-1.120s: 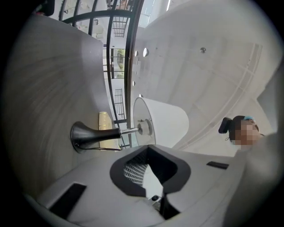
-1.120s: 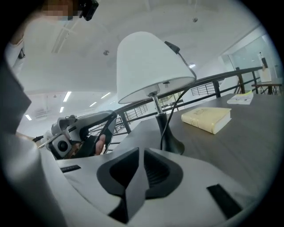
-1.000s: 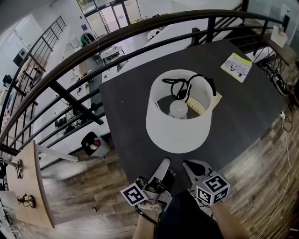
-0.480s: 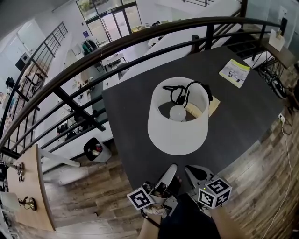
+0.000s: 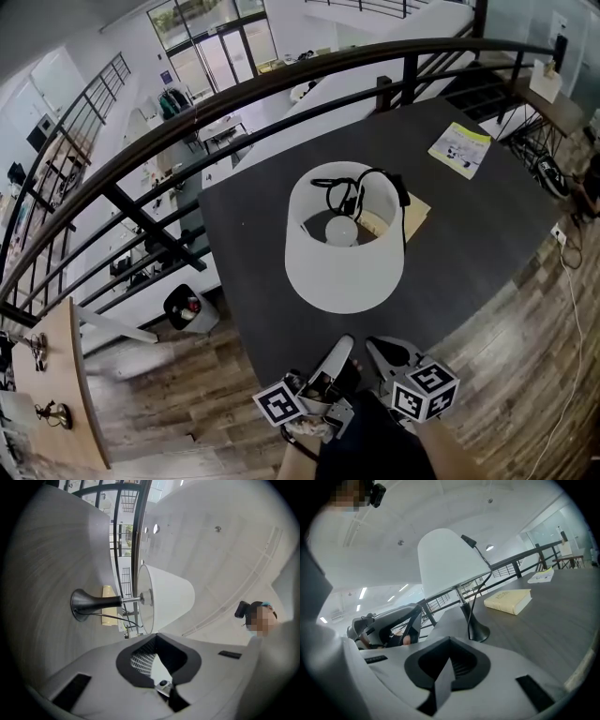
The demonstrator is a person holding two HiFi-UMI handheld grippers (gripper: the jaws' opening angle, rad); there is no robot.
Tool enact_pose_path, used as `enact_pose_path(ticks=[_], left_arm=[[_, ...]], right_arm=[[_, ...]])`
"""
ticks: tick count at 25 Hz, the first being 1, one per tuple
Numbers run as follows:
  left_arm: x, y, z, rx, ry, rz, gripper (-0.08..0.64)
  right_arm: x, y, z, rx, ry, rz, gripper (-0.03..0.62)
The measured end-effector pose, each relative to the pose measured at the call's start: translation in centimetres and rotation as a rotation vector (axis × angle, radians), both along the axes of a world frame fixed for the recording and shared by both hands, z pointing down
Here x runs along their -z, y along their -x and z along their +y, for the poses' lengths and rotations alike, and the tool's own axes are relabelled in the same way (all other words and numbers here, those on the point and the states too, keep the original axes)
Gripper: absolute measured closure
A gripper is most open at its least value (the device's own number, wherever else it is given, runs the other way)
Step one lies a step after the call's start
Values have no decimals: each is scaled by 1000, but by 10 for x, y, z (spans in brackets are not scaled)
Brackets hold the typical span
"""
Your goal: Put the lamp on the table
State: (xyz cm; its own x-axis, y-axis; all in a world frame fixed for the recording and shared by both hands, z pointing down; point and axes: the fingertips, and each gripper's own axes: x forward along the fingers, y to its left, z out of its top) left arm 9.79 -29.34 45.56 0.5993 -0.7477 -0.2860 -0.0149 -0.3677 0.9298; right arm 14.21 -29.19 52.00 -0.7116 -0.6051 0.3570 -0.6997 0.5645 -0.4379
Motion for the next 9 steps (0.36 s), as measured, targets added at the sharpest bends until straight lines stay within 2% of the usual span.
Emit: enact_pose_path(ticks=[9], left_arm=[[5, 0, 3, 4, -9, 1, 549]], right_arm=[[-2, -3, 2, -8, 5, 10, 600]])
